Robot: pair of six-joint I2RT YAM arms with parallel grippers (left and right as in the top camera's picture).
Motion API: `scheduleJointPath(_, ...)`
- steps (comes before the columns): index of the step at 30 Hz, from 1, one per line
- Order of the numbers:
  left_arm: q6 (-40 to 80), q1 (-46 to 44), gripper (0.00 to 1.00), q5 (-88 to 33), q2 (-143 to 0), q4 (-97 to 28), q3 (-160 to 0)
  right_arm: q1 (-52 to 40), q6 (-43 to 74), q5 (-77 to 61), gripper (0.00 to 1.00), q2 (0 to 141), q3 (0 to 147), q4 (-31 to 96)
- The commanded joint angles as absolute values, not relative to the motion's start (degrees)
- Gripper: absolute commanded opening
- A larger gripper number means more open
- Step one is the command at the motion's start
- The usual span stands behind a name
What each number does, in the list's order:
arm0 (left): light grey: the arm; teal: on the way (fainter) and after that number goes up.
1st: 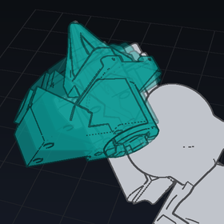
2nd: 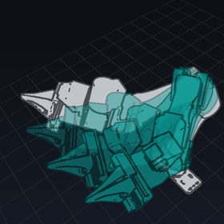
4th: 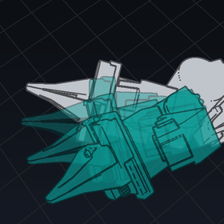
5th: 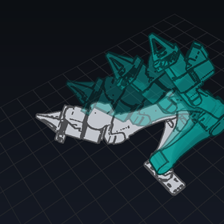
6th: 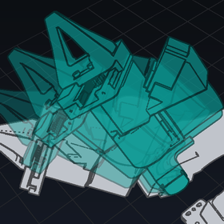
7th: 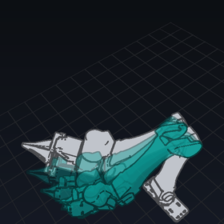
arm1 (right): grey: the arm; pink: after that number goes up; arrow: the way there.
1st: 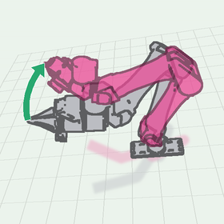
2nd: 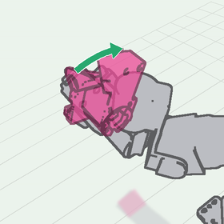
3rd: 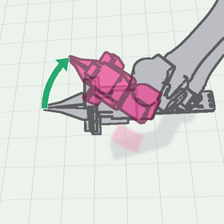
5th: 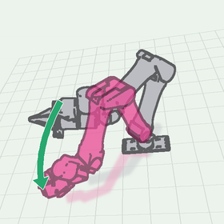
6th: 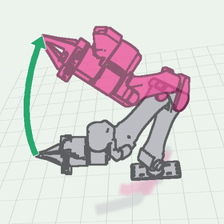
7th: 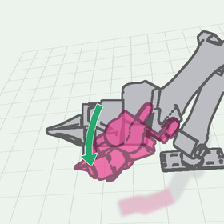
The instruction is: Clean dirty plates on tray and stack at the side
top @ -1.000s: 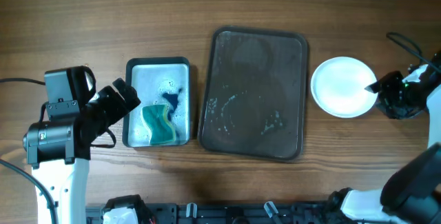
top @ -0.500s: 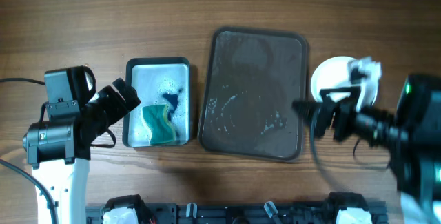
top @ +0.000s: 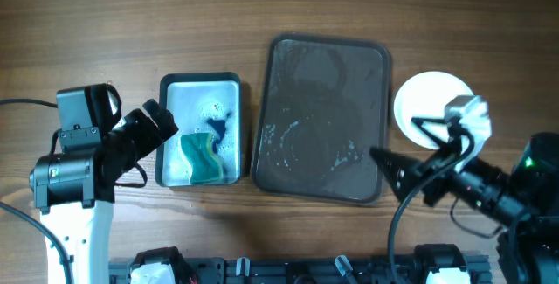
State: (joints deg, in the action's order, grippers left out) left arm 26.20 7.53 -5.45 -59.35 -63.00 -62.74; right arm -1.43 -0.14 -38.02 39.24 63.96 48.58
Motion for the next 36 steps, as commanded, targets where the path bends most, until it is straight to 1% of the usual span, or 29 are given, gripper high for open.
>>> scheduleJointPath(1, 25.50, 7.86, 1.00, -4.89, -59.13, -62.85, -63.40, -2.46, -1.50, -29.56, 1.00, 34.30, 55.79, 37.63)
scheduleJointPath(3, 25.47, 7.86, 1.00, -4.89, -59.13, -62.85, -63.40, -2.48, -1.50, -29.56, 1.00, 29.95, 49.10, 31.59)
scheduleJointPath(10, 25.47, 7.86, 1.00, -4.89, -59.13, -62.85, -63.40, -2.79, -1.52, -29.50, 1.00, 12.12, 26.96, 21.10)
scheduleJointPath(16, 25.50, 7.86, 1.00, -4.89, -59.13, -62.85, -63.40, -2.79, -1.52, -28.67, 1.00, 0.25, 14.39, 15.49)
scheduleJointPath(21, 25.47, 7.86, 1.00, -4.89, -59.13, -62.85, -63.40, -2.83, -1.50, -27.35, 1.00, 0.16, 7.33, 6.85)
scheduleJointPath(25, 25.47, 7.86, 1.00, -4.89, -59.13, -62.85, -63.40, -2.83, -1.54, -27.31, 1.00, 0.14, 0.03, -4.64)
scheduleJointPath(36, 25.47, 7.86, 1.00, -4.89, -59.13, -62.85, -63.40, -2.87, -1.50, -26.55, 1.00, 0.27, 0.30, -1.93)
